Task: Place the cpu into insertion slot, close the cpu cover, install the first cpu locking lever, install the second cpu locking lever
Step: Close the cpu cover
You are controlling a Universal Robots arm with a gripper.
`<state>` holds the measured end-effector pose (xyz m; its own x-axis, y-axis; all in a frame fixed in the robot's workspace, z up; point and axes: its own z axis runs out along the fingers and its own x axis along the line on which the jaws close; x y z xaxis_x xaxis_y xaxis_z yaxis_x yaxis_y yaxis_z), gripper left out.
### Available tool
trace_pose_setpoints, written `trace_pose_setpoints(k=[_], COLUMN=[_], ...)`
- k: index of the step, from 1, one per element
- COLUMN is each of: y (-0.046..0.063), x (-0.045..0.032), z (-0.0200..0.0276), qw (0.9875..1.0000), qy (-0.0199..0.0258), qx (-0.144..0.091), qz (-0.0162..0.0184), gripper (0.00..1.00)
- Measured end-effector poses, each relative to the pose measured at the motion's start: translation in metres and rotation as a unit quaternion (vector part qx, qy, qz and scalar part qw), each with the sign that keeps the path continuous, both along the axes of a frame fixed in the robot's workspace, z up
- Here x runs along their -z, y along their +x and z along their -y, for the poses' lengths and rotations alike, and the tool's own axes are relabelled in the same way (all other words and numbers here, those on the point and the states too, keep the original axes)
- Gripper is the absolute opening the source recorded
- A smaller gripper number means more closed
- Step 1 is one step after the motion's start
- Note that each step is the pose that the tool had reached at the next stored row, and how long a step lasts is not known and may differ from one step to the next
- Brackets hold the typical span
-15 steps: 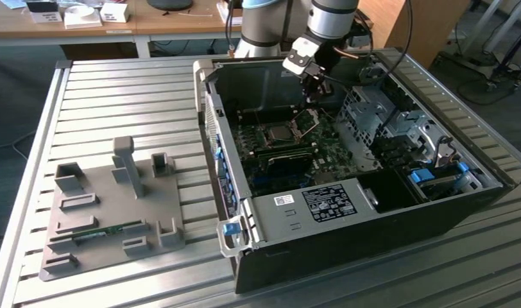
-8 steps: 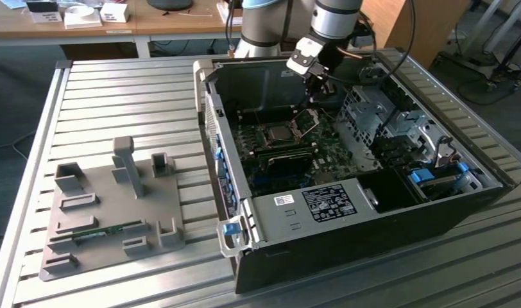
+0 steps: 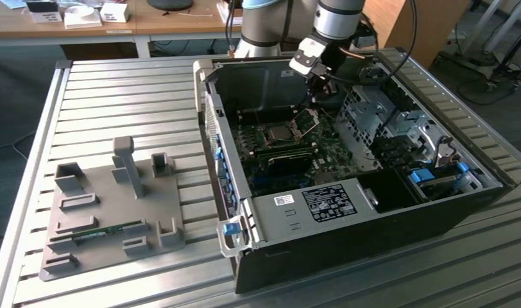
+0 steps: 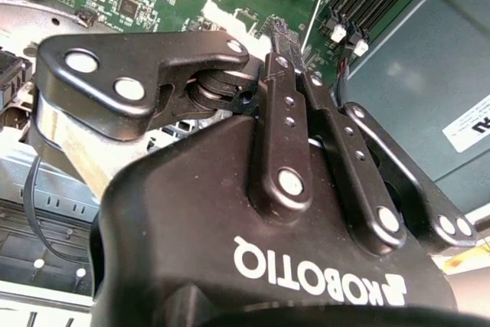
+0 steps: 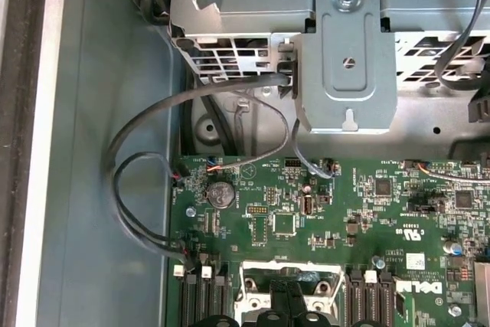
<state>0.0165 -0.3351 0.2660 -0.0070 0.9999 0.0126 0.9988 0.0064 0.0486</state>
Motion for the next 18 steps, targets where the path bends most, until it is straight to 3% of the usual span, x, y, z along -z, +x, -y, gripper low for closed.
trace_pose_setpoints(k=[18], y=[0.018], x=[0.0023], z=[-0.0061], qw=[1.0], qy=[-0.0001], qx=[0.0], qz=[0.0], gripper=[0.11])
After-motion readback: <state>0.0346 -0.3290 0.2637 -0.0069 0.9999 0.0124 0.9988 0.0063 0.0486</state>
